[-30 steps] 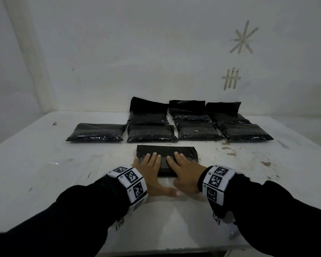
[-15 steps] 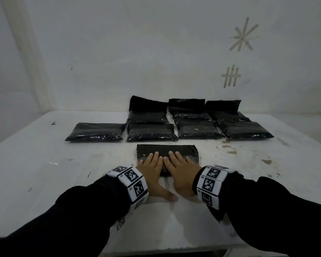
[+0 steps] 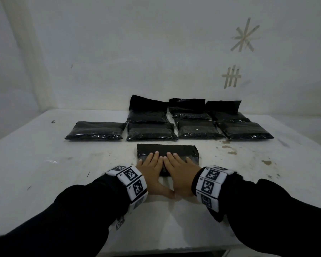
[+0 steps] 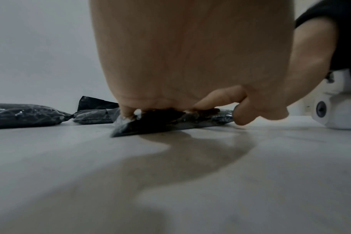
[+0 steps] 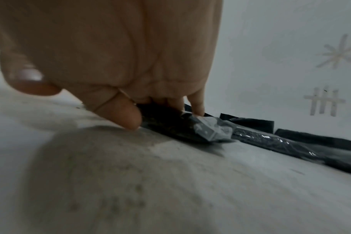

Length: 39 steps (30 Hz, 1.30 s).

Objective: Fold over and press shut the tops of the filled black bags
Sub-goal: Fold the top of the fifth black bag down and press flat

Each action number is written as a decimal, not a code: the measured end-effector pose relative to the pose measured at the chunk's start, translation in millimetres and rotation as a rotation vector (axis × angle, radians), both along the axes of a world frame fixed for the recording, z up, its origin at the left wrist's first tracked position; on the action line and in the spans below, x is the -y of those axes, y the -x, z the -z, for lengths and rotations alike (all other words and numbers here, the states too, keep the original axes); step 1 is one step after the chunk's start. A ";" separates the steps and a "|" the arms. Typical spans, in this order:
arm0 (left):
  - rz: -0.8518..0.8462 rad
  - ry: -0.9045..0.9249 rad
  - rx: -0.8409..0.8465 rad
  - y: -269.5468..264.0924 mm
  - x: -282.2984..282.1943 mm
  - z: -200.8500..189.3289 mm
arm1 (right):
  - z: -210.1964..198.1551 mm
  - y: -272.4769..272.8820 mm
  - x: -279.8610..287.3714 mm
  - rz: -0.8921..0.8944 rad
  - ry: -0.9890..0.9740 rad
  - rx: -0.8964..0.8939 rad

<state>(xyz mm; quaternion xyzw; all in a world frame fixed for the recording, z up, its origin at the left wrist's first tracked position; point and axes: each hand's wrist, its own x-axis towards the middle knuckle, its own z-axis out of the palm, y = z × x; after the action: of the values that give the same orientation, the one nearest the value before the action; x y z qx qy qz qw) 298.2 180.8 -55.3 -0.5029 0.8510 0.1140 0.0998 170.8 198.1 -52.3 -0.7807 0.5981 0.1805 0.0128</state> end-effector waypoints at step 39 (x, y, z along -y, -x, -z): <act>-0.100 0.140 0.193 -6.4 3.5 0.6 | -11.3 22.1 -1.4 0.152 -0.155 0.211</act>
<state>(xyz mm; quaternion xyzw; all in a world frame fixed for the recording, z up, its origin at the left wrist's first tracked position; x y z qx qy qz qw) 304.5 177.3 -56.0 -0.5590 0.8172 0.0105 0.1401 148.7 199.4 -41.0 -0.7446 0.6350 0.1417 0.1494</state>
